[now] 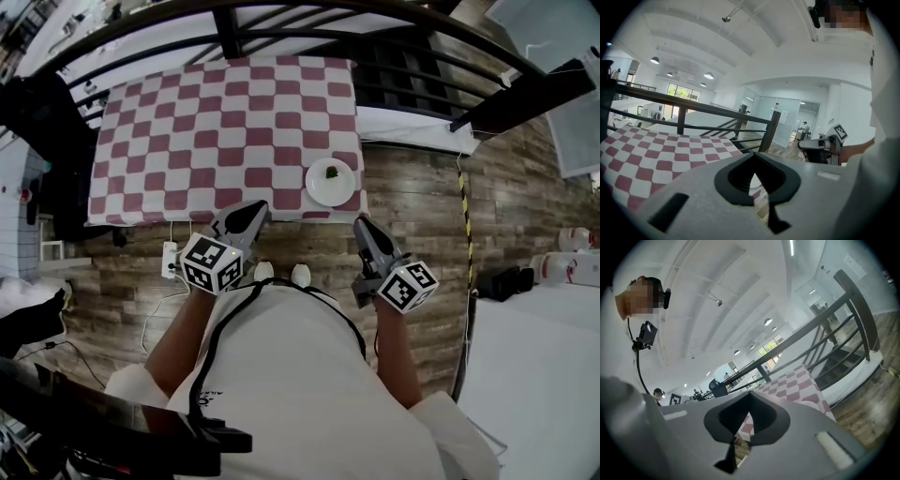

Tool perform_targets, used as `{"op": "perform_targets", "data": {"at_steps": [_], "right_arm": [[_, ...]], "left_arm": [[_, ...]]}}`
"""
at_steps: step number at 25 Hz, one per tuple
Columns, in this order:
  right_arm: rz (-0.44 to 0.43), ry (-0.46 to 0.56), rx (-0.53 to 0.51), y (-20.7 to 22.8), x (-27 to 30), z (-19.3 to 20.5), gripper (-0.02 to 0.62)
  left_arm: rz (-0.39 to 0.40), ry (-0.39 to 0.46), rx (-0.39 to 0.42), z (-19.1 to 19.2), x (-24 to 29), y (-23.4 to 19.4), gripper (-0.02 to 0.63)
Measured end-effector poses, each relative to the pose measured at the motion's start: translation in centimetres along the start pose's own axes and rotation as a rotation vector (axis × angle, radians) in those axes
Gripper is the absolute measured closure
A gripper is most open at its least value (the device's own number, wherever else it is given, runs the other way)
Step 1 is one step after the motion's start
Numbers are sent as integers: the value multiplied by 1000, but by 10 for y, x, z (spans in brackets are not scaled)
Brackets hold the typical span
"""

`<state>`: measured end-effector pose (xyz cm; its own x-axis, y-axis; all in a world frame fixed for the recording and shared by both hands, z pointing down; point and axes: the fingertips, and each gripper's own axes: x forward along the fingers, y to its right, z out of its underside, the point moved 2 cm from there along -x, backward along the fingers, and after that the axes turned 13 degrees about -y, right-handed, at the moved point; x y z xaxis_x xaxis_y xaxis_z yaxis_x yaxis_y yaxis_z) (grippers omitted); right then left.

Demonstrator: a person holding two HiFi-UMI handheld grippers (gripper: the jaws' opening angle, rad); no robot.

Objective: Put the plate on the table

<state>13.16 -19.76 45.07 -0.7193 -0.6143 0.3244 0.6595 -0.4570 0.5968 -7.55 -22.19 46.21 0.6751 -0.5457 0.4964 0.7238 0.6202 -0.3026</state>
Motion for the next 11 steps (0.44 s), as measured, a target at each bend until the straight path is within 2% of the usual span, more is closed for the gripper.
{"op": "perform_targets", "data": {"at_steps": [11], "right_arm": [[29, -11, -7, -6, 8, 5, 589]], "left_arm": [[6, -10, 4, 4, -5, -8, 600]]}}
